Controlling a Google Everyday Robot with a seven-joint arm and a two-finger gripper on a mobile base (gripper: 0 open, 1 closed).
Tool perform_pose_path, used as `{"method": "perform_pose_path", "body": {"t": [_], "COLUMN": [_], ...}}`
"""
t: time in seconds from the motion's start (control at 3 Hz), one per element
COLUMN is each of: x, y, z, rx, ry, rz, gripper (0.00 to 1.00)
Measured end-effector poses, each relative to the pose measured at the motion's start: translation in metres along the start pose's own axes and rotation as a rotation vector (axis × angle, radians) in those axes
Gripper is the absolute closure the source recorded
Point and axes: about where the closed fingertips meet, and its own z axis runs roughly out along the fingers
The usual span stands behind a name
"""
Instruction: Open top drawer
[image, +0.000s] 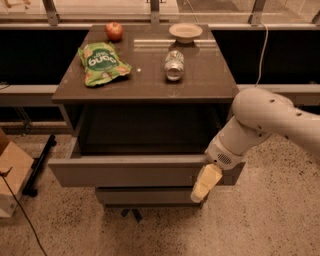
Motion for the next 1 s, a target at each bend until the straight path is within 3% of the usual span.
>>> {"method": "perform_pose_path", "body": {"t": [0.33,1.0], "x": [0.016,0.023], "y": [0.038,0.046], "z": [-0.001,0.01], "rx": [-0.061,-0.106], "ry": [0.019,0.069], "rz": [0.045,0.044], "gripper": [0.0,0.0]}}
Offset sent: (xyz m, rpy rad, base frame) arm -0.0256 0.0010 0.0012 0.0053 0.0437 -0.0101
